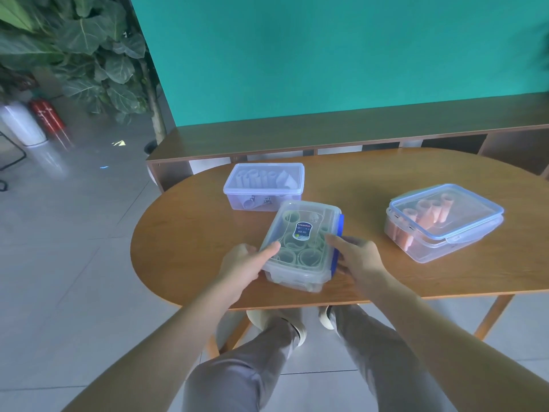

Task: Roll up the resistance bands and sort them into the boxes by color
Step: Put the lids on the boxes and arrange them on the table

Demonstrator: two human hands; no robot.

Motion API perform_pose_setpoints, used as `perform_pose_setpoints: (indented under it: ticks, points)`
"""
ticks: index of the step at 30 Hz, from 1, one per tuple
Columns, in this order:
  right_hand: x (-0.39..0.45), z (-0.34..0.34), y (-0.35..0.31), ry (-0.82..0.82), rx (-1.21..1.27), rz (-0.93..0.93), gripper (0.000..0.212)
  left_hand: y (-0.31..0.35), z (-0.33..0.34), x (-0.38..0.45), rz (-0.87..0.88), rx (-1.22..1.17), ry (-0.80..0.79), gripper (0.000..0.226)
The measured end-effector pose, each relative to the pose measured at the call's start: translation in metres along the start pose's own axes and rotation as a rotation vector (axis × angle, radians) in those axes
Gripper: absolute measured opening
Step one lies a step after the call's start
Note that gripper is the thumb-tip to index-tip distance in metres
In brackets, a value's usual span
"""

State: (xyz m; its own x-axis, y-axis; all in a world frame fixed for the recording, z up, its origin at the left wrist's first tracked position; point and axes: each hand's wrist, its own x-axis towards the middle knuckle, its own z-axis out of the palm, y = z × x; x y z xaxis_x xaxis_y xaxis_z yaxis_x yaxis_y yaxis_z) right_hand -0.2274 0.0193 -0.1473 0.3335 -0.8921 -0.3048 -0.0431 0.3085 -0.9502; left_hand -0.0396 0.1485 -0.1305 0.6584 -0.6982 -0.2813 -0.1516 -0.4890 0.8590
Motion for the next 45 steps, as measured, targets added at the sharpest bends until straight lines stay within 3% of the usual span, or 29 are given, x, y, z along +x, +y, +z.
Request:
perform_pose_setpoints:
  ticks: [2, 5, 13, 20, 23, 25, 28, 32, 35, 39, 42, 45]
  points:
    - [0.002, 0.003, -0.001, 0.009, -0.095, -0.038, 0.021, 0.005, 0.000, 0.011, -0.009, -0.075, -0.080, 0.046]
    - [0.005, 0.007, 0.001, -0.006, -0.251, -0.122, 0.023, 0.010, 0.002, 0.025, -0.031, -0.162, -0.188, 0.050]
    - [-0.001, 0.014, 0.005, 0.035, -0.425, -0.258, 0.018, 0.014, 0.003, 0.029, -0.135, -0.334, -0.278, 0.035]
    - [0.001, 0.022, 0.004, 0.073, -0.582, -0.341, 0.032, 0.012, 0.005, 0.030, -0.164, -0.239, -0.105, 0.040]
    - [0.000, 0.021, 0.004, 0.081, -0.581, -0.350, 0.033, 0.016, 0.008, 0.028, -0.001, -0.006, 0.133, 0.036]
    - [-0.002, 0.021, 0.004, 0.076, -0.575, -0.350, 0.032, 0.019, 0.009, 0.025, 0.054, 0.163, 0.225, 0.045]
    - [-0.004, 0.023, 0.004, 0.088, -0.551, -0.350, 0.035, 0.020, 0.008, 0.021, 0.089, 0.186, 0.240, 0.049]
    - [-0.006, 0.026, 0.004, 0.101, -0.533, -0.358, 0.037, 0.026, 0.011, 0.012, 0.158, 0.226, 0.272, 0.021]
    - [-0.006, 0.026, 0.003, 0.094, -0.534, -0.346, 0.036, 0.027, 0.012, 0.012, 0.195, 0.236, 0.271, 0.015]
    - [-0.008, 0.022, 0.001, -0.031, -0.577, -0.338, 0.040, 0.036, -0.005, 0.030, 0.194, 0.299, 0.250, 0.026]
    - [-0.023, 0.015, -0.004, -0.216, -0.641, -0.364, 0.030, 0.048, -0.015, 0.048, 0.204, 0.478, 0.382, 0.031]
    - [-0.027, 0.002, -0.013, -0.198, -0.615, -0.450, 0.024, 0.067, 0.006, 0.046, 0.373, 0.445, 0.450, 0.031]
